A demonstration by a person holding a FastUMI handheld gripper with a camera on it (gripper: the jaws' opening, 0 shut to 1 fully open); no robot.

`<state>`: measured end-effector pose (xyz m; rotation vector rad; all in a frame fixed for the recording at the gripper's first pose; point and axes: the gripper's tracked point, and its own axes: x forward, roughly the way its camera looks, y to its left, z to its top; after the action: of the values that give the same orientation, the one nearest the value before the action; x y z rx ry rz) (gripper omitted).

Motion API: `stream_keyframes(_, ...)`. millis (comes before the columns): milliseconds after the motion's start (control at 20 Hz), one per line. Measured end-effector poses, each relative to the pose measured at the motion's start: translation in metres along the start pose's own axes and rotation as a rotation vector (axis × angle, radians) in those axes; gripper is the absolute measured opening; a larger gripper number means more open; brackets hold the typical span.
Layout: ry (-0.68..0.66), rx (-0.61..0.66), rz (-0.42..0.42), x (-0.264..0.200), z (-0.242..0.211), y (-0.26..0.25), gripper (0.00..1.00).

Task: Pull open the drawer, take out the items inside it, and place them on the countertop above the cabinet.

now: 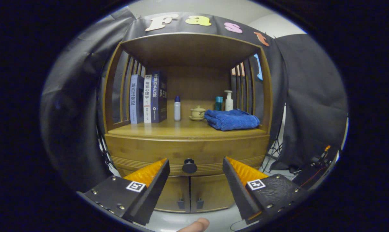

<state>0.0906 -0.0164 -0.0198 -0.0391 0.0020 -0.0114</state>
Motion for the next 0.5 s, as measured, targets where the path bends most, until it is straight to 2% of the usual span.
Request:
stream_keyframes(250,0.028,0.049,-0.003,0.063,-0.033,0.003,0.99)
stream_keyframes(500,0.064,0.054,0.004,0.096,-0.067,0.000,0.99)
